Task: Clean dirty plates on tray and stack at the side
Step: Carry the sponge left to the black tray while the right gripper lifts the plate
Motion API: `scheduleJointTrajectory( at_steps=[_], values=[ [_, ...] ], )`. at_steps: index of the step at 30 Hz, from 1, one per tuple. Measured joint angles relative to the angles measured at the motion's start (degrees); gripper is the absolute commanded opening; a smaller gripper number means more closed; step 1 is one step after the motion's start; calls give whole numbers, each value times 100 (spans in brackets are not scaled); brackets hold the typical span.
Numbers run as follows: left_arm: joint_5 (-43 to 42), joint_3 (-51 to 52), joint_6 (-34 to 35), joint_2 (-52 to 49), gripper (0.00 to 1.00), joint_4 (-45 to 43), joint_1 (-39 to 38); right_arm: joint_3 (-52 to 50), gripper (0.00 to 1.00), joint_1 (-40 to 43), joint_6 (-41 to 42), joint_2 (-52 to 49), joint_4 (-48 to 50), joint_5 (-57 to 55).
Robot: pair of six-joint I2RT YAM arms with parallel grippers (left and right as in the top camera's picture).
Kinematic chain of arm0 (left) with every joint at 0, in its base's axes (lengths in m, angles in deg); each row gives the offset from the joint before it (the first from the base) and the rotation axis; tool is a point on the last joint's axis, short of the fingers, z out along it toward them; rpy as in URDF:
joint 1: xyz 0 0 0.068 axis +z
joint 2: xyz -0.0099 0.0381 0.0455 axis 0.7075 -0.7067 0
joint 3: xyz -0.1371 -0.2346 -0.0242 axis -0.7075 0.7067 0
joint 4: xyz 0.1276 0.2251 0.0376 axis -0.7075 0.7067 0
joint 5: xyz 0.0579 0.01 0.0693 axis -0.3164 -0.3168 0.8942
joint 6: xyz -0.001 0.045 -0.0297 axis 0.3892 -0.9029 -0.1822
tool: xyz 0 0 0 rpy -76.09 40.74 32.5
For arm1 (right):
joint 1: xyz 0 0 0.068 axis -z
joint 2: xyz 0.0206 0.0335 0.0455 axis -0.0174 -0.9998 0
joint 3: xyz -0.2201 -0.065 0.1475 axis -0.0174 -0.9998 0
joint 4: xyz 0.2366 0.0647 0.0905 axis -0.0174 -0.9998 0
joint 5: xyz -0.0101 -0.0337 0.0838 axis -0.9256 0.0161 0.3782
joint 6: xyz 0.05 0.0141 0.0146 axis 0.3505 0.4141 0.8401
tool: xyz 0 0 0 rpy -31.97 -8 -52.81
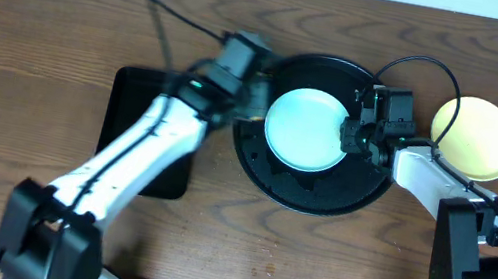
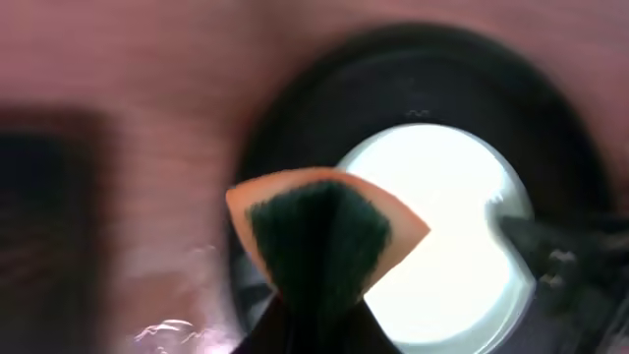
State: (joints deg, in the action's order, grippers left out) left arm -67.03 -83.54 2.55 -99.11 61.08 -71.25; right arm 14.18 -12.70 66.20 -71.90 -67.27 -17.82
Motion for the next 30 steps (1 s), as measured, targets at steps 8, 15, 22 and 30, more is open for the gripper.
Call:
scheduleJointTrajectory(
  at_steps=[8, 15, 22, 30],
  values=[
    [210, 11, -162, -17, 8, 1700, 1639, -2, 1, 0, 15, 0, 17, -2],
    [275, 11, -227, -17, 8, 2114, 2369, 0, 1, 0, 0, 87, -44, 7],
    [273, 11, -400, -17, 8, 2337, 2435, 190, 1, 0, -531, 1261, -422, -363],
    [273, 11, -551, -17, 8, 2365, 2435, 264, 1, -586, -1602, 2319, -857, -2218]
  ],
)
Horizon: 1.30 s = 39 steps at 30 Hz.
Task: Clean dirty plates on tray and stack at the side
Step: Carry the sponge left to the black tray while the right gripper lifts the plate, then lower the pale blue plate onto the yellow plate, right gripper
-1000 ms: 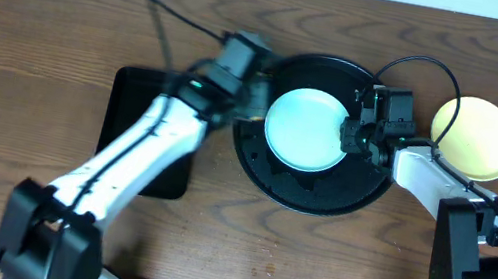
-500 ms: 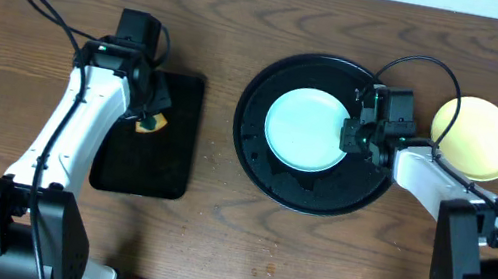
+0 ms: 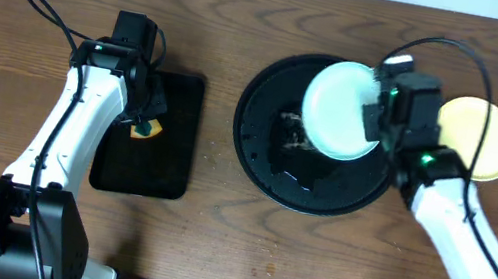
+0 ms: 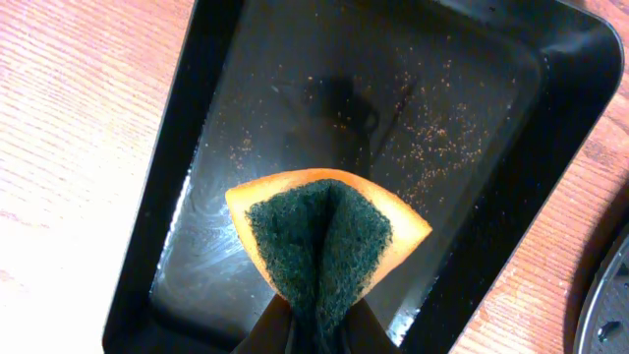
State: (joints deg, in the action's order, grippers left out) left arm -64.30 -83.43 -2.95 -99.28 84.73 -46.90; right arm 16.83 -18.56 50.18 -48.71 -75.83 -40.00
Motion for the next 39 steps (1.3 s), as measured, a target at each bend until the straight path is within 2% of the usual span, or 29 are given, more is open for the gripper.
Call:
scheduleJointTrajectory(
  at_steps=[8, 12, 18, 28, 32, 33, 38, 39],
  values=[
    [2, 7, -15, 0, 8, -2, 0, 4, 1, -2048, -1366, 129, 717, -2966],
    [2, 13, -15, 0, 8, -2, 0, 7, 1, -2583, -1821, 55, 1073, -3893],
    [0, 13, -17, 0, 8, -4, 0, 7, 1, -2695, -2017, -177, 1139, -4496],
    [0, 15, -15, 0, 8, -9, 0, 7, 1, -2328, -1392, -197, 752, -4181],
    [2, 15, -15, 0, 10, -22, 0, 9, 1, -2168, -1010, -197, 415, -3381],
    [0, 15, -15, 0, 16, -15, 0, 9, 1, -2046, -831, -195, 275, -3104],
    [0, 17, -17, 0, 17, 39, 0, 9, 1, -968, 105, -195, -72, -1305],
    [0, 17, -17, 0, 22, 42, 0, 9, 1, -671, 284, -195, -79, -881]
  ],
)
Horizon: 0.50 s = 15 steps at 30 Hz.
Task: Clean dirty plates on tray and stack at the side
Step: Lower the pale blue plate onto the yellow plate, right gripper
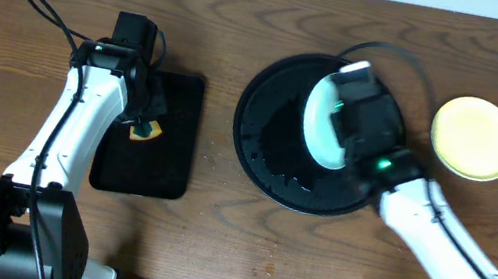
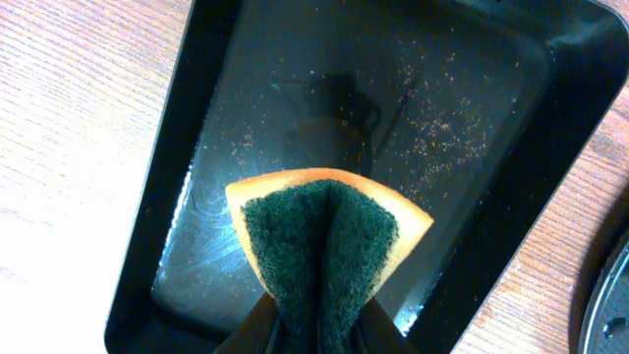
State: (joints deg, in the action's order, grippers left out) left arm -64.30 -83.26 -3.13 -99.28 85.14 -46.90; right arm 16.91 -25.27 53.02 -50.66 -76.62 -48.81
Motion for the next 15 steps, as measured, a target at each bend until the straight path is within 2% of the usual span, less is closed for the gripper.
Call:
scheduleJointTrajectory(
  at_steps=[6, 7, 9, 13, 15],
  values=[
    [2, 0, -13, 0, 51, 0, 0, 0, 1, 1884, 892, 0, 173, 2393],
    [4, 0, -13, 0, 60, 0, 0, 0, 1, 2223, 988, 0, 240, 2671],
    [-2, 0, -44, 0, 71, 2, 0, 0, 1, 2824, 1134, 0, 369, 3042],
    [0, 0, -7, 0, 81, 2, 0, 0, 1, 3886, 1340, 0, 476, 3248],
    [0, 0, 2, 0, 82, 0, 0, 0, 1, 4330, 1419, 0, 577, 3189]
  ],
)
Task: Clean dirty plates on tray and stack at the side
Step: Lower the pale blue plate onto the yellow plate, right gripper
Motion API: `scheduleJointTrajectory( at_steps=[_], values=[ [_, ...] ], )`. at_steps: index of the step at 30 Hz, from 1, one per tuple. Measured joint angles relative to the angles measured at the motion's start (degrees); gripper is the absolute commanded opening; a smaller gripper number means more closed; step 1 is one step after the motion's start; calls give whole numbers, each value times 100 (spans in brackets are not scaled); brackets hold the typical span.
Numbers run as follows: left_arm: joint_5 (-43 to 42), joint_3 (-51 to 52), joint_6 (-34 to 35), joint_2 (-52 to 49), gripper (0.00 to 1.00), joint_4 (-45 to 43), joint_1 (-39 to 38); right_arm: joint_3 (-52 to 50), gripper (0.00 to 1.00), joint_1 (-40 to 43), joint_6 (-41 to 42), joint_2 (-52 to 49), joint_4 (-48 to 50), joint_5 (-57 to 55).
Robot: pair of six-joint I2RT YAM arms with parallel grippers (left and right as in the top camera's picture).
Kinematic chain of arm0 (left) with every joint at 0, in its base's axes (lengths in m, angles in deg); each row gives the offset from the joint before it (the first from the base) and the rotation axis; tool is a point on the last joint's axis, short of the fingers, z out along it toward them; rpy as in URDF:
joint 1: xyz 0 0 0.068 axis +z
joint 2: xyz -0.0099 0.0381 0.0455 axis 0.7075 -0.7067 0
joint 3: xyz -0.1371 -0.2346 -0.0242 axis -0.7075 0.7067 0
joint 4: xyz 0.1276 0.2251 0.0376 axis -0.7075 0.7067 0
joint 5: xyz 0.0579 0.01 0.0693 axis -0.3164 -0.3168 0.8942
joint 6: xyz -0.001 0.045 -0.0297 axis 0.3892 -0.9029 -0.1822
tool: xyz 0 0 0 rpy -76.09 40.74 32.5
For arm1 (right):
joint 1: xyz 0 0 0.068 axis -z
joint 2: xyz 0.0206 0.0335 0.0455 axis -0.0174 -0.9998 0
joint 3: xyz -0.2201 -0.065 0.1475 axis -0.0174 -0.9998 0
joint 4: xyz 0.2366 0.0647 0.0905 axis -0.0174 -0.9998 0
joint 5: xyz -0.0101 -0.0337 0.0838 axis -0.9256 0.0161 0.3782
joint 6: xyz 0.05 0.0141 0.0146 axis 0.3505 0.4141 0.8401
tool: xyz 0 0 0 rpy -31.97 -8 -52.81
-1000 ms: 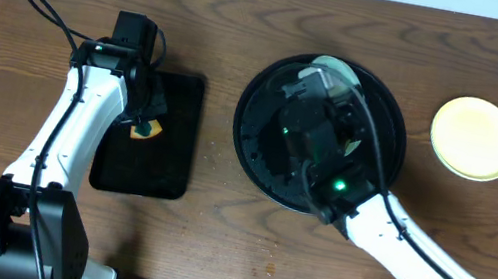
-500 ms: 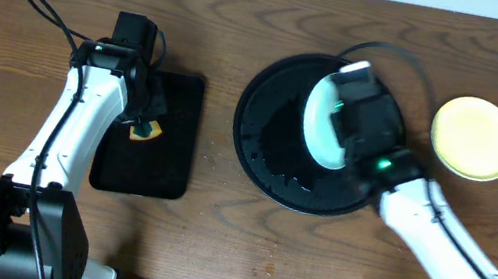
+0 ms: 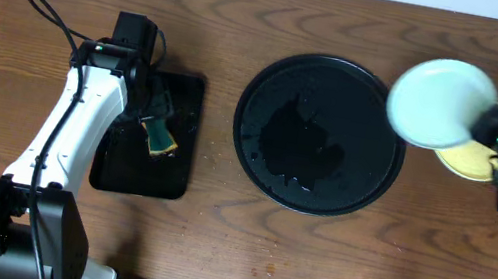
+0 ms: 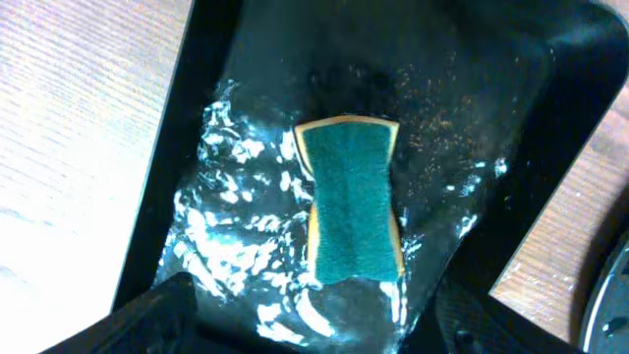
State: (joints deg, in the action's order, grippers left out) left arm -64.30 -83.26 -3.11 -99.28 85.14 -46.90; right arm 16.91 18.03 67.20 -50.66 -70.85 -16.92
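Note:
A pale blue plate (image 3: 440,88) hangs tilted above the table's right side, partly covering the yellow plate (image 3: 473,163) that lies on the wood. My right gripper (image 3: 490,127) is shut on the pale plate's right rim. The round black tray (image 3: 319,133) in the middle carries no plate, only wet patches. A green and yellow sponge (image 4: 349,202) lies flat in the water of the black rectangular tray (image 4: 246,88), also seen from overhead as the sponge (image 3: 163,138). My left gripper (image 4: 324,317) stands open just above it, jaws wide apart, holding nothing.
The rectangular tray (image 3: 171,179) sits left of the round tray, with a strip of bare wood between them. Water ripples and glints around the sponge. Cables trail behind both arms near the table's far edge.
My left gripper has opened and the sponge now lies flat in the rectangular tray's water. The right gripper has carried the pale plate from over the round tray to above the yellow plate.
At first my left gripper held the sponge at the pale plate on the round tray while the right gripped its rim. Then the sponge hung over the rectangular tray and the plate was held tilted over the round tray. Now the sponge is released and the plate hangs over the yellow one.

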Motion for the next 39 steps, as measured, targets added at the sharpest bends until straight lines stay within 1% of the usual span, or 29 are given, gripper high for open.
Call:
scheduleJointTrajectory(
  at_steps=[4, 7, 10, 14, 16, 17, 18, 19, 20, 23, 25, 31, 33, 35, 36, 37, 39],
  values=[
    [2, 0, -2, 0, 83, 0, 0, 0, 1, 511, 68, 0, 249, -177],
    [2, 0, -2, 0, 84, 0, 0, 0, 1, 745, 87, -44, 295, -391],
    [2, 0, -2, 0, 84, 0, 0, 0, 1, 828, 94, -240, 341, -584],
    [0, 0, -2, 0, 85, 0, 0, 0, 2, 822, 105, -813, 439, -785],
    [2, 0, -2, 0, 86, 0, 0, 0, 23, 824, 155, -1086, 505, -887],
    [2, 0, -2, 0, 86, 2, 0, 0, 32, 824, 146, -1196, 540, -922],
    [2, 0, -2, 0, 91, 0, 0, 0, 38, 822, 136, -1279, 553, -911],
    [2, 0, -9, 0, 91, 0, 0, 0, 46, 822, 157, -1346, 551, -898],
    [4, 0, -11, 0, 91, 0, 0, 0, 49, 824, 131, -1384, 551, -859],
    [2, 0, -2, 0, 91, 0, 0, 11, 51, 822, 26, -1390, 610, -470],
    [2, 0, -2, 0, 91, -2, 0, 79, 52, 822, -74, -1390, 468, -111],
    [2, 0, -2, 0, 92, 0, 0, 782, 53, 721, -761, -1390, -837, 1023],
    [2, 0, -2, 0, 92, 2, 0, 1104, 53, 553, -1016, -1390, -1340, 1228],
    [2, 0, -2, 0, 92, 0, 0, 1447, 56, 289, -1270, -1390, -1934, 1368],
    [2, 0, -2, 0, 92, 2, 0, 1554, 63, 173, -1379, -1390, -2133, 1397],
    [0, 0, -2, 0, 92, 0, 0, 1735, 99, -79, -1550, -1390, -2428, 1469],
    [2, 0, -2, 0, 92, -2, 0, 1921, 99, -494, -1746, -1388, -2767, 1532]
  ],
)
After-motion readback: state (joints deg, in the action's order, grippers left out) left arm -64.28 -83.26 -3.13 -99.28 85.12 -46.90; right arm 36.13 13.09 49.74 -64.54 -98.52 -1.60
